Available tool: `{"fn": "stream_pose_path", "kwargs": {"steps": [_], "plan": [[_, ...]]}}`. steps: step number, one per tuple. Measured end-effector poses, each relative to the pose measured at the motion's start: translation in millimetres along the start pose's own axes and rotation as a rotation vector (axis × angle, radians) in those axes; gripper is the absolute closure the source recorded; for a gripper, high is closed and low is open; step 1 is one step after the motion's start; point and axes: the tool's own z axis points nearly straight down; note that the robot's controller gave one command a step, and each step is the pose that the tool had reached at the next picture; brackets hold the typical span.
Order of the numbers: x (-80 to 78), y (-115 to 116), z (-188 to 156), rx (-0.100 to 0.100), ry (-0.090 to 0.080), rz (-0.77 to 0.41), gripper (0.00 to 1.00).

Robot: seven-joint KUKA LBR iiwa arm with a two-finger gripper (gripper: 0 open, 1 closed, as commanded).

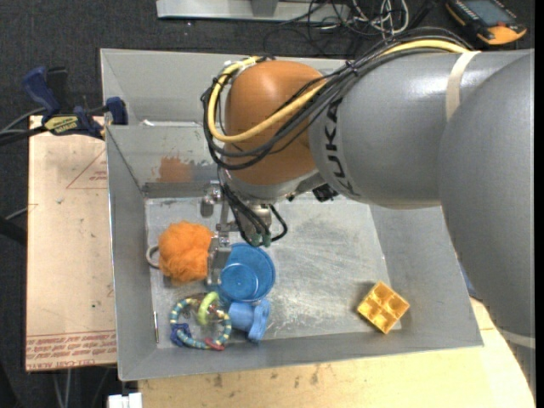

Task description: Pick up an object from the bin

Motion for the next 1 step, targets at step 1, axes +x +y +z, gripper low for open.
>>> {"fn": "stream_pose_path", "kwargs": {"steps": [1], "plan": [[0.0,0.0,0.0,0.0,0.0,0.0,0.0]]}}
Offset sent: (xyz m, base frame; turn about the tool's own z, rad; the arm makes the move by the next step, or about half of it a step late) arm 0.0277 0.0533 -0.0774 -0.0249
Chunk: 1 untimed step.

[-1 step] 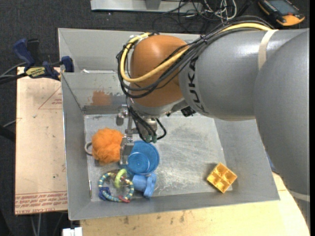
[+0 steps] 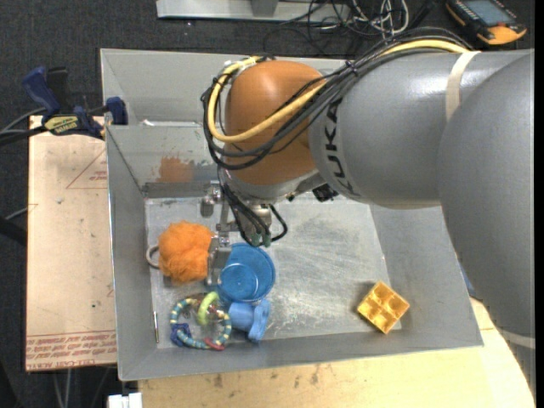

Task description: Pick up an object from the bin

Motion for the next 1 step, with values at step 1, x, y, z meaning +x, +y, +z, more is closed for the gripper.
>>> {"fn": "stream_pose_path", "kwargs": {"steps": [1], "plan": [[-16.6,23.5,28.4,-0.002,-0.014,-0.01,0.0]]}}
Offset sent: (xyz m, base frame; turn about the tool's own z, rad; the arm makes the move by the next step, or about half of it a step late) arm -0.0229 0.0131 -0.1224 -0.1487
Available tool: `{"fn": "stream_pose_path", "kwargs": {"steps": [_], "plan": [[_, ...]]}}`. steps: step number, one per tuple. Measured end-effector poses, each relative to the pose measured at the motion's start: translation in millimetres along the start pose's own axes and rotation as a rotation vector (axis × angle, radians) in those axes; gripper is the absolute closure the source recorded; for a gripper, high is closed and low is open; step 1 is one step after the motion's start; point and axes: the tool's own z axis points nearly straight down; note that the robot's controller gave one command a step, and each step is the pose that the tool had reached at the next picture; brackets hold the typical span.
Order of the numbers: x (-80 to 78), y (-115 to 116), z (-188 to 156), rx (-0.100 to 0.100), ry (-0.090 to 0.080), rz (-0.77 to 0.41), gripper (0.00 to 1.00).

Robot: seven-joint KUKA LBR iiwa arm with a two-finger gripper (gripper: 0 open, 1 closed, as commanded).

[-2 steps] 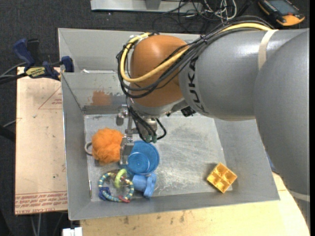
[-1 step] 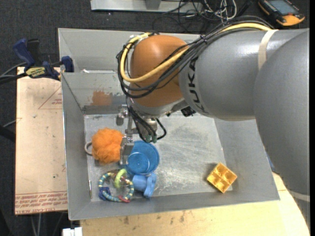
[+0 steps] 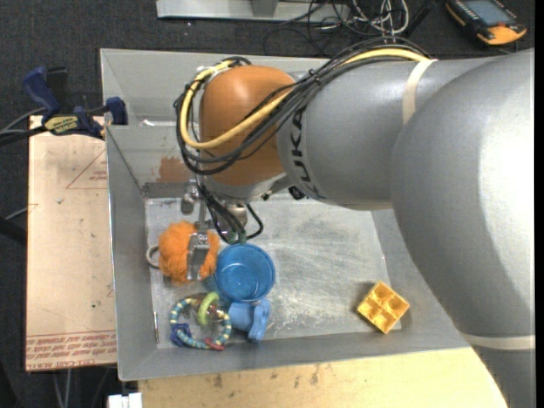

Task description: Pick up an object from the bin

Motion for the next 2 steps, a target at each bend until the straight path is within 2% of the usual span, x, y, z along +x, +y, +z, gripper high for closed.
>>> {"fn": "stream_pose_path", "kwargs": {"steps": [1,2], "plan": [[39.2,-7.4,90.4,-0.003,0.008,-0.138,1.0],[39.2,-7.4,90.4,-0.004,0.008,-0.138,1.0]]}}
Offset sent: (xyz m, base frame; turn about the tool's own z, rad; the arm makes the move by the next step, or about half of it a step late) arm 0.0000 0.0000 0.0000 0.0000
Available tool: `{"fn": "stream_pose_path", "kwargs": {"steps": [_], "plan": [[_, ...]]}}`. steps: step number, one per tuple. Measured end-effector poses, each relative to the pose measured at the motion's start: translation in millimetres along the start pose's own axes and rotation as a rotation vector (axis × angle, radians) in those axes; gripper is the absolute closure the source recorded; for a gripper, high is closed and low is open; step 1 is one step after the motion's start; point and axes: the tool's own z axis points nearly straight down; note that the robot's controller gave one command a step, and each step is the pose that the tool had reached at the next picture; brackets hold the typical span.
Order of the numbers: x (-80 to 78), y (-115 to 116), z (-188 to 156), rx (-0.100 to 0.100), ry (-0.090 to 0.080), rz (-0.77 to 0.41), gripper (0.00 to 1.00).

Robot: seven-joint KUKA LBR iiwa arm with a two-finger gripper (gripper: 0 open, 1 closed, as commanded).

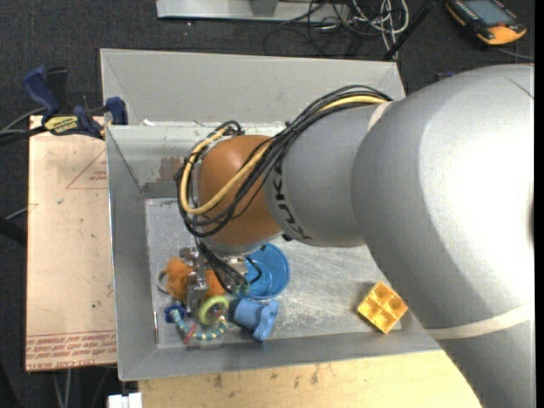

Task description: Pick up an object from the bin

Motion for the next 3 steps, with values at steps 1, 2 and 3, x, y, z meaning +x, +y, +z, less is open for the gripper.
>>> {"fn": "stream_pose_path", "kwargs": {"steps": [1,2,3], "plan": [[0.6,-0.1,-1.0,0.0,0.0,-0.001,1.0],[20.9,-8.2,-37.3,0.003,-0.002,-0.04,1.0],[-9.0,20.0,-161.1,0.004,0.002,-0.046,1.0]]}}
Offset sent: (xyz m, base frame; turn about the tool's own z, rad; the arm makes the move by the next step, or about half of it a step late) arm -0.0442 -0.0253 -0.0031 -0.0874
